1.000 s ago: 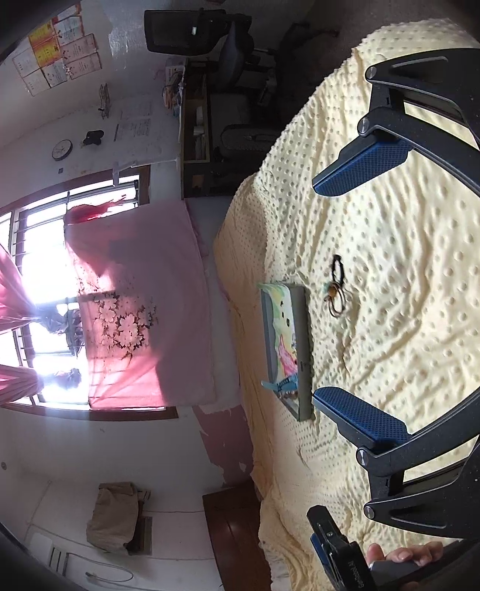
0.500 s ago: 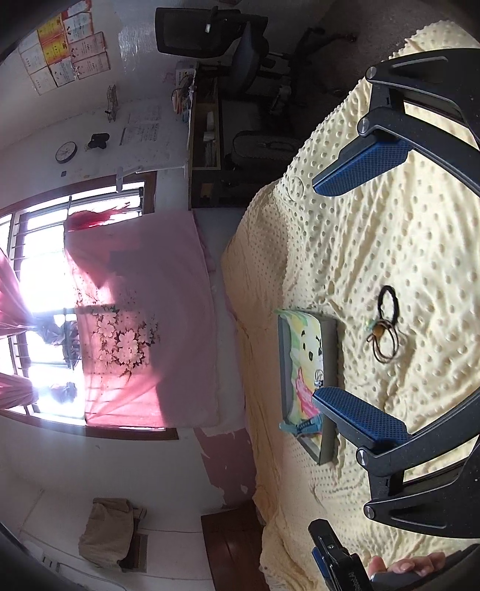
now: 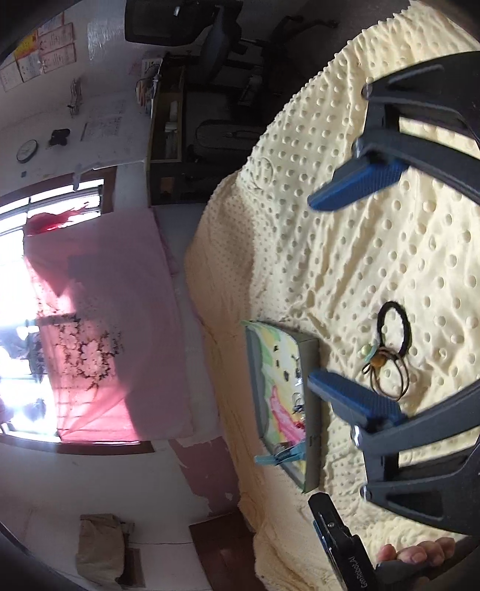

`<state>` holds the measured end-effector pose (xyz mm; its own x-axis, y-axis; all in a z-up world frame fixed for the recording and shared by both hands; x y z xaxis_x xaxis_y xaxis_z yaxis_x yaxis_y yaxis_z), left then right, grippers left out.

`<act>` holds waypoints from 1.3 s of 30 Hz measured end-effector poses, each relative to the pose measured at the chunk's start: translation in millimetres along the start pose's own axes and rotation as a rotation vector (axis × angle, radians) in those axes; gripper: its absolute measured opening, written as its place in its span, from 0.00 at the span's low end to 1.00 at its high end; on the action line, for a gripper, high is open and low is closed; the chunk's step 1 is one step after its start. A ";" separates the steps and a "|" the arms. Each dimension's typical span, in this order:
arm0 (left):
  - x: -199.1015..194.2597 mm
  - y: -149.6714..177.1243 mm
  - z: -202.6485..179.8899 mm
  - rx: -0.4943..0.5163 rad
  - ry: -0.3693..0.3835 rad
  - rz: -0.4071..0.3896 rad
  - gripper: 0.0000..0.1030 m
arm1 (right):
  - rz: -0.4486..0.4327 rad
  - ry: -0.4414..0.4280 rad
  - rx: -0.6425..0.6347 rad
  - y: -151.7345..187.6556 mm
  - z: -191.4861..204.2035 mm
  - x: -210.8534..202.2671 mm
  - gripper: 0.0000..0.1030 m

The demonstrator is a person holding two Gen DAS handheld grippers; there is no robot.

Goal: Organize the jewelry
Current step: 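Grasp the brown beaded hair tie with the left tool while the right tool grasps the black hair tie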

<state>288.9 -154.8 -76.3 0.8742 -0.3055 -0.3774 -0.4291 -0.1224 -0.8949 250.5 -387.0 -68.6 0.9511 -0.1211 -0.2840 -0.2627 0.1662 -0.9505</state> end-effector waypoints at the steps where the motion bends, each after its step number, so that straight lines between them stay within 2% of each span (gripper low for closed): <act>1: 3.8 3.0 -2.4 0.004 0.007 0.010 0.80 | 0.016 -0.009 -0.002 3.4 -0.3 4.1 0.74; 3: 14.4 9.8 -7.9 0.010 0.030 0.043 0.79 | 0.053 -0.020 -0.002 11.8 -1.9 13.9 0.71; 6: 28.4 17.2 -17.3 0.029 0.060 0.088 0.64 | 0.102 -0.045 0.004 22.6 -4.7 23.6 0.58; 8: 36.7 23.1 -23.0 0.047 0.081 0.126 0.61 | 0.138 -0.056 0.005 30.8 -4.9 30.6 0.58; 10: 43.4 28.3 -27.5 0.055 0.106 0.157 0.52 | 0.170 -0.078 0.006 37.2 -4.3 36.5 0.57; 12: 49.6 31.7 -30.8 0.055 0.122 0.181 0.47 | 0.194 -0.096 0.011 43.7 -3.6 41.5 0.51; 16: 61.8 39.9 -32.6 0.045 0.151 0.235 0.37 | 0.229 -0.105 0.019 53.2 -3.9 47.9 0.48; 22: 72.8 51.0 -34.8 0.026 0.202 0.298 0.29 | 0.269 -0.111 0.017 60.4 -3.5 55.6 0.34; 26: 84.3 55.3 -37.4 0.010 0.214 0.342 0.27 | 0.318 -0.115 0.017 67.8 -3.3 64.8 0.33; 31: 95.4 55.9 -39.0 0.011 0.209 0.366 0.13 | 0.359 -0.127 0.002 76.5 1.7 73.1 0.30; 36: 99.9 61.1 -40.9 0.021 0.212 0.395 0.12 | 0.380 -0.126 0.014 81.1 1.9 76.2 0.27; 37: 100.7 62.0 -41.0 0.023 0.211 0.404 0.12 | 0.383 -0.124 0.010 81.6 2.3 76.6 0.25; 39: 102.9 63.7 -41.0 0.025 0.204 0.416 0.08 | 0.393 -0.123 0.006 83.1 2.9 77.5 0.14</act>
Point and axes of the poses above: each gripper's, at about its wrist camera, not at the fingertips, and x roughly the way its jaws point, z to its left, y to its underside, the point moved 2 cm from there along x, roughly the way its jaws point, and after that the axes turned 8 degrees about -z, right-handed, at the moved point
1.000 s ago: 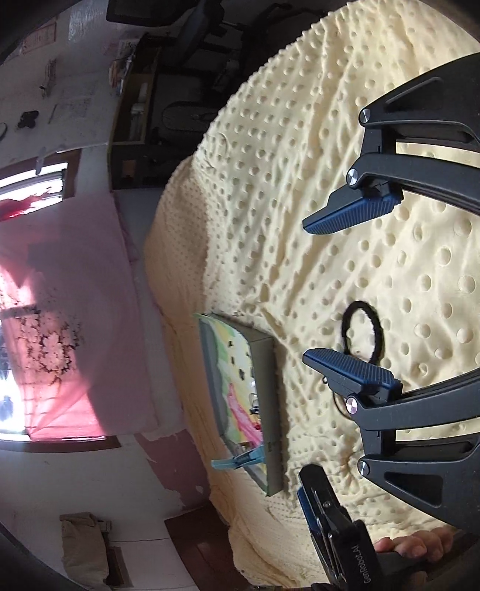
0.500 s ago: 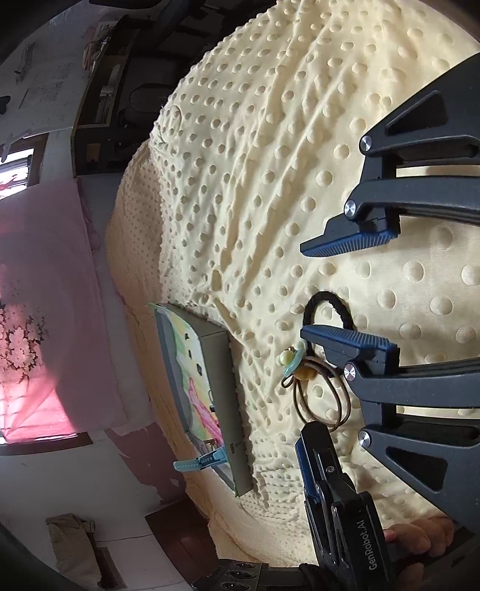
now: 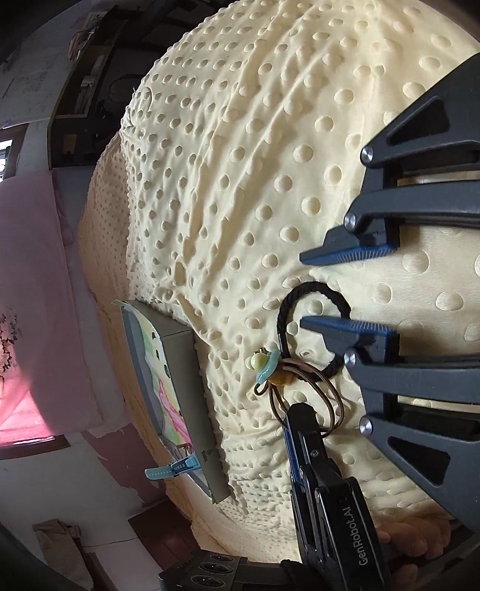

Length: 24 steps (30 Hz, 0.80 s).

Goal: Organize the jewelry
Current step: 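Grasp the brown beaded hair tie with the left tool while the right tool grasps the black hair tie, then carry the brown and black hair ties over the grey tray with both tools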

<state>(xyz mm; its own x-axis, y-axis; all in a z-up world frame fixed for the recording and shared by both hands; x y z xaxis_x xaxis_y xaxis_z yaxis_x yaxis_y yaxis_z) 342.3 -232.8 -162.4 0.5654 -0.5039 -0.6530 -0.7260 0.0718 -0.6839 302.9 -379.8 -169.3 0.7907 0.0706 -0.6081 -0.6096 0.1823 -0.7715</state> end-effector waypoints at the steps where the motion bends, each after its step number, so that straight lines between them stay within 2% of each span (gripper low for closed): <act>1: 1.0 0.1 0.5 -0.001 -0.007 0.005 0.06 | 0.007 0.000 -0.001 0.7 0.8 1.1 0.12; 6: -5.8 1.4 0.6 0.018 -0.005 -0.006 0.03 | -0.015 -0.004 0.012 1.9 -1.1 -4.9 0.06; 11: -32.7 0.8 -4.2 0.085 -0.038 -0.056 0.03 | -0.090 -0.008 0.015 2.1 1.5 -23.4 0.06; 14: -50.2 -0.6 -4.7 0.109 -0.044 -0.082 0.03 | -0.140 -0.042 -0.002 2.2 9.1 -37.3 0.06; 18: -68.7 -1.8 -1.5 0.105 -0.042 -0.098 0.03 | -0.183 -0.060 -0.041 1.5 20.6 -52.6 0.06; 24: -93.3 -0.7 4.7 0.106 -0.053 -0.117 0.03 | -0.177 -0.063 -0.042 7.1 25.5 -68.0 0.04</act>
Point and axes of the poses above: each gripper's, at about its wrist camera, not at the fingertips, and x roughly the way its jaws point, z to its left, y to its underside, the point moved 2 cm from there along x, roughly the way its jaws point, and after that the axes turned 8 degrees about -z, right-handed, at the moved point
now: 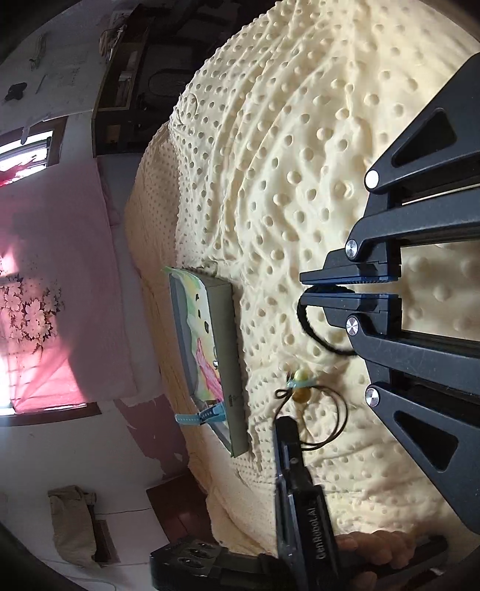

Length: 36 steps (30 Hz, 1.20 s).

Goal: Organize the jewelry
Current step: 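Carry the brown and black hair ties over the grey tray with both tools, then open both tools to drop the hair ties into the tray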

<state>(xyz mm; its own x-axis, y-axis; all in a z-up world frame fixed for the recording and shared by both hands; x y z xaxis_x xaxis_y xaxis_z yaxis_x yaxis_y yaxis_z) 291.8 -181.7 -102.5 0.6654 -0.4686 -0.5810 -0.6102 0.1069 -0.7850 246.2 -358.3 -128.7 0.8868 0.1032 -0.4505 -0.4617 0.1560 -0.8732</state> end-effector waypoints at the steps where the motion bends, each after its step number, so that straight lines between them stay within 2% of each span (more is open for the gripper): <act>1: -2.8 0.1 1.4 -0.003 0.000 -0.002 0.03 | 0.001 0.000 -0.009 1.3 3.1 -3.1 0.04; 8: -17.2 -5.2 12.9 -0.036 0.015 -0.023 0.03 | -0.016 -0.016 -0.027 -6.4 15.6 -13.9 0.04; 15: -26.5 -32.5 28.5 -0.030 -0.013 -0.093 0.03 | -0.079 -0.048 -0.006 -28.3 31.4 -5.0 0.04; 21: -19.7 -66.7 62.2 -0.061 -0.048 -0.154 0.03 | -0.152 -0.081 0.009 -66.2 50.9 31.8 0.04; 25: -4.8 -88.3 87.4 -0.090 -0.075 -0.197 0.03 | -0.185 -0.082 0.025 -92.1 58.4 71.2 0.04; 30: 25.5 -104.0 112.7 -0.115 -0.106 -0.224 0.03 | -0.181 -0.067 0.047 -106.4 61.5 120.0 0.04; 36: 64.9 -103.6 130.7 -0.124 -0.116 -0.194 0.03 | -0.136 -0.029 0.035 -103.4 60.0 163.2 0.04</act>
Point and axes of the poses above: each gripper's, at about its wrist camera, not at the fingertips, and x roughly the way its jaws point, z to its left, y to its underside, the point moved 2 cm from there along x, roughly the way its jaws point, and after that the axes turned 8 degrees about -z, right-handed, at the moved point
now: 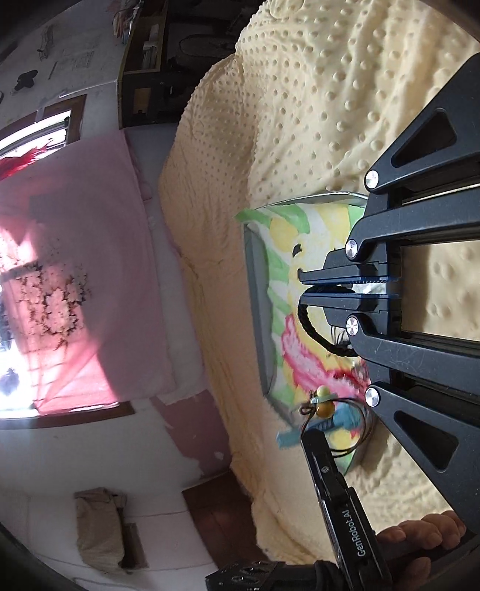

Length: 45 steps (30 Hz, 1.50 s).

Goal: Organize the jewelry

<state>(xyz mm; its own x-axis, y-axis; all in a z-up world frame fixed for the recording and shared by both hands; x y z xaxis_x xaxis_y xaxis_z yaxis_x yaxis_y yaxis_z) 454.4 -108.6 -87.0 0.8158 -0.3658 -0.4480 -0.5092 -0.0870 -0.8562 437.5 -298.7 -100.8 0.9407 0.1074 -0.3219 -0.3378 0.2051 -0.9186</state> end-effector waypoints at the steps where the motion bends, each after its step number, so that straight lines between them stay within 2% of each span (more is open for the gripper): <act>1: 6.1 2.8 0.9 0.001 0.000 0.011 0.03 | 0.013 0.011 0.001 2.9 -1.3 6.8 0.04; 6: 25.7 16.2 2.1 -0.002 -0.001 0.055 0.03 | 0.074 0.058 0.038 14.7 -9.9 26.8 0.04; 14: 32.0 24.8 4.7 -0.023 -0.015 0.083 0.04 | 0.118 0.061 0.035 20.8 -11.8 31.4 0.06; 16: 28.6 24.0 4.5 -0.025 -0.018 0.077 0.12 | 0.120 0.060 0.038 21.3 -13.8 29.3 0.10; 17: 25.9 23.4 4.1 -0.028 -0.015 0.071 0.16 | 0.117 0.061 0.038 21.4 -14.7 27.2 0.18; 18: 22.5 22.3 3.3 -0.030 -0.013 0.062 0.24 | 0.110 0.061 0.039 20.7 -15.1 24.4 0.28; 19: 17.4 20.9 1.9 -0.030 -0.013 0.050 0.32 | 0.095 0.065 0.041 19.5 -15.0 18.2 0.32; 20: 13.0 19.4 0.8 -0.029 -0.015 0.039 0.35 | 0.081 0.065 0.041 18.1 -15.4 12.5 0.34; 21: 7.1 17.8 -0.8 -0.029 -0.019 0.026 0.41 | 0.070 0.067 0.040 16.3 -15.7 7.5 0.34; 23: -8.0 13.7 -4.8 -0.033 -0.021 -0.002 0.46 | 0.051 0.068 0.039 11.8 -16.3 -4.8 0.34; 24: -13.8 11.9 -5.6 -0.034 -0.022 -0.012 0.50 | 0.041 0.069 0.040 9.4 -16.9 -10.6 0.37; 26: -29.6 7.0 -9.0 -0.035 -0.028 -0.038 0.57 | 0.015 0.073 0.043 2.5 -16.4 -27.4 0.46; 28: -49.1 1.5 -13.1 -0.032 -0.040 -0.076 0.72 | -0.015 0.070 0.046 -4.8 -15.7 -43.5 0.51; 31: -84.1 -6.1 -20.6 -0.022 -0.063 -0.150 0.91 | -0.062 0.065 0.046 -17.4 -11.8 -72.4 0.63; 33: -108.9 -9.5 -26.5 -0.011 -0.080 -0.198 0.98 | -0.098 0.060 0.043 -23.8 -7.2 -93.6 0.73; 38: -163.4 -15.7 -40.4 0.019 -0.113 -0.270 1.00 | -0.174 0.051 0.024 -40.8 4.4 -148.9 0.91; 42: -208.7 -13.1 -49.1 0.025 -0.125 -0.318 1.00 | -0.231 0.049 0.000 -53.5 14.2 -197.2 0.98; 45: -241.5 -8.1 -53.0 0.031 -0.135 -0.350 1.00 | -0.269 0.043 -0.019 -57.5 23.5 -232.6 0.99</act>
<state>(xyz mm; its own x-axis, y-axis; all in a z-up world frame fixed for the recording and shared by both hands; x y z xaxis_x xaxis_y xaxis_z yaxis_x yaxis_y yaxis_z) 247.0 -68.7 41.7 0.9688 -0.1935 -0.1551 -0.1864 -0.1558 -0.9700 237.3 -312.6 32.3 0.9971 0.0098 -0.0753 -0.0757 0.2024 -0.9764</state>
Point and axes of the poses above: each gripper's, at about its wrist camera, not at the fingertips, and x roughly the way its jaws point, z to its left, y to its underside, the point moved 2 cm from there along x, roughly the way its jaws point, and after that the axes turned 8 degrees about -z, right-handed, at the moved point
